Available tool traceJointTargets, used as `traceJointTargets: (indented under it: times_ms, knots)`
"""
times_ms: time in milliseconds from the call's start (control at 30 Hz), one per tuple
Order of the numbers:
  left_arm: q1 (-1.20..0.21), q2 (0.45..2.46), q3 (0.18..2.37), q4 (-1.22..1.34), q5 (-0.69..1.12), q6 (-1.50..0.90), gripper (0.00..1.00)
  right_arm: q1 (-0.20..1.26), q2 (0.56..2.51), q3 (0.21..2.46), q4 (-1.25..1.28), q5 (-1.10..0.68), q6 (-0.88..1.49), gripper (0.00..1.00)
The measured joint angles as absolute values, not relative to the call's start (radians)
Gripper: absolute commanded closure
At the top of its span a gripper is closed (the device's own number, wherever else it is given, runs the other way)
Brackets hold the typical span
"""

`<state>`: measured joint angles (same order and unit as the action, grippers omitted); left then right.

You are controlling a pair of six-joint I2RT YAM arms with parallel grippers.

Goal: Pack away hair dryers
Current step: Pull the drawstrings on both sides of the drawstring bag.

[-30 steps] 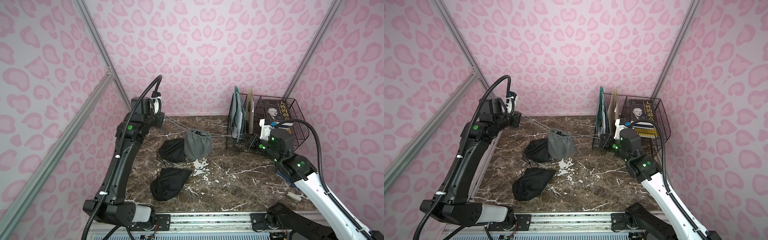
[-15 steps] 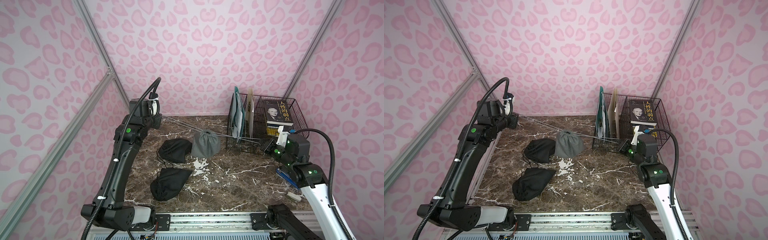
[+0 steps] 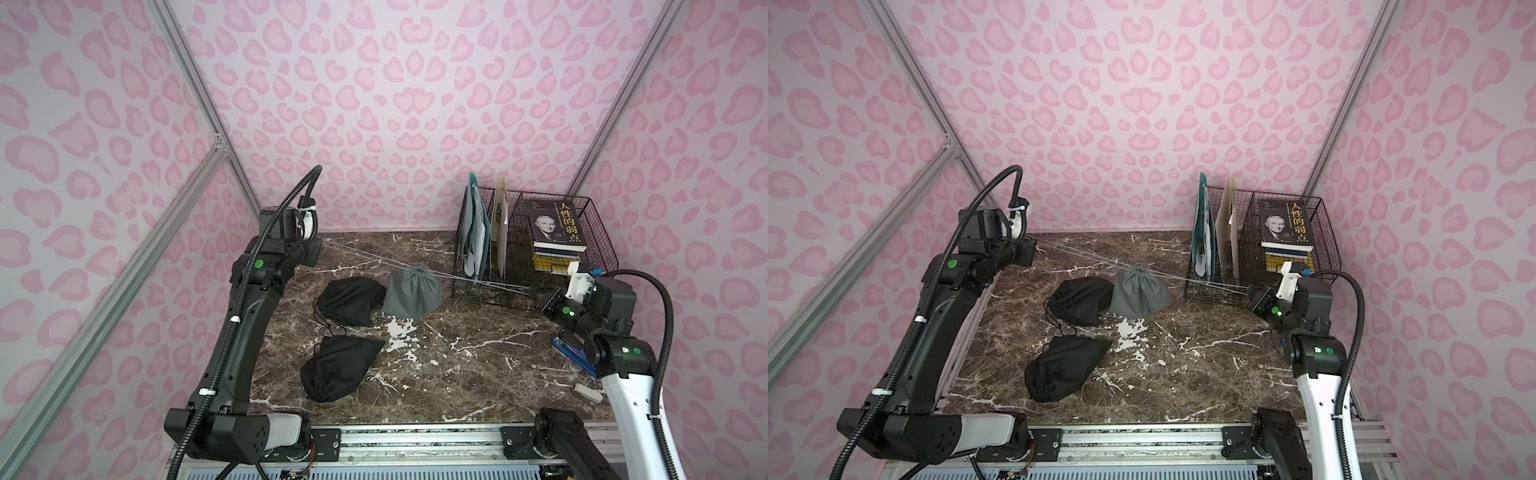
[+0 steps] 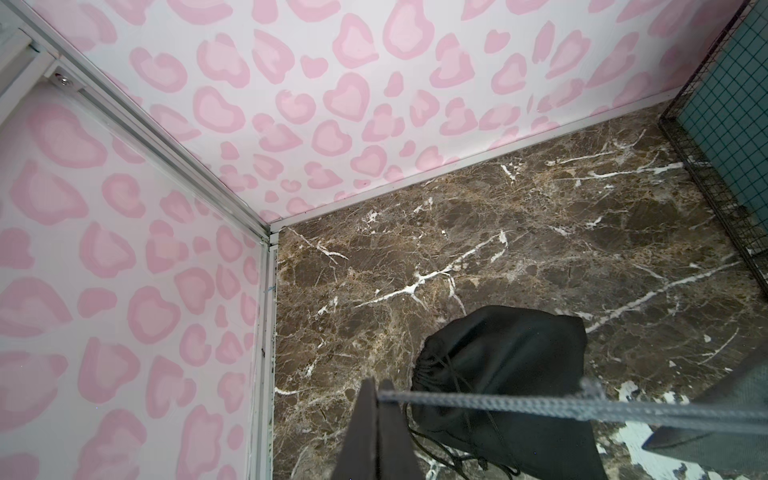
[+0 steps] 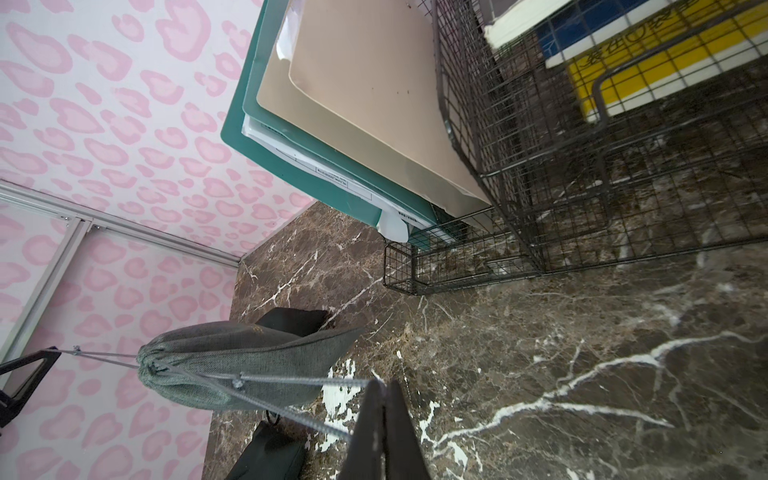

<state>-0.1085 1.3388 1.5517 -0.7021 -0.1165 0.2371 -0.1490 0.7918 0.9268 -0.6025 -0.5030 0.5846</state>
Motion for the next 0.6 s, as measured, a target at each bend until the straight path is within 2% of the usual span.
traceJointTargets:
  times_ms: [333,600]
  knots:
    - [-0.106,1.331,1.533,-0.702,-0.110,0.235,0.98,-0.121,0.818,0.937,-0.604,-0.542,0.564,1.00]
    - [-0.117,1.298,1.496,-0.701,-0.154,0.238,0.98,0.223,0.953,1.081,-0.598,-0.331,0.565,1.00]
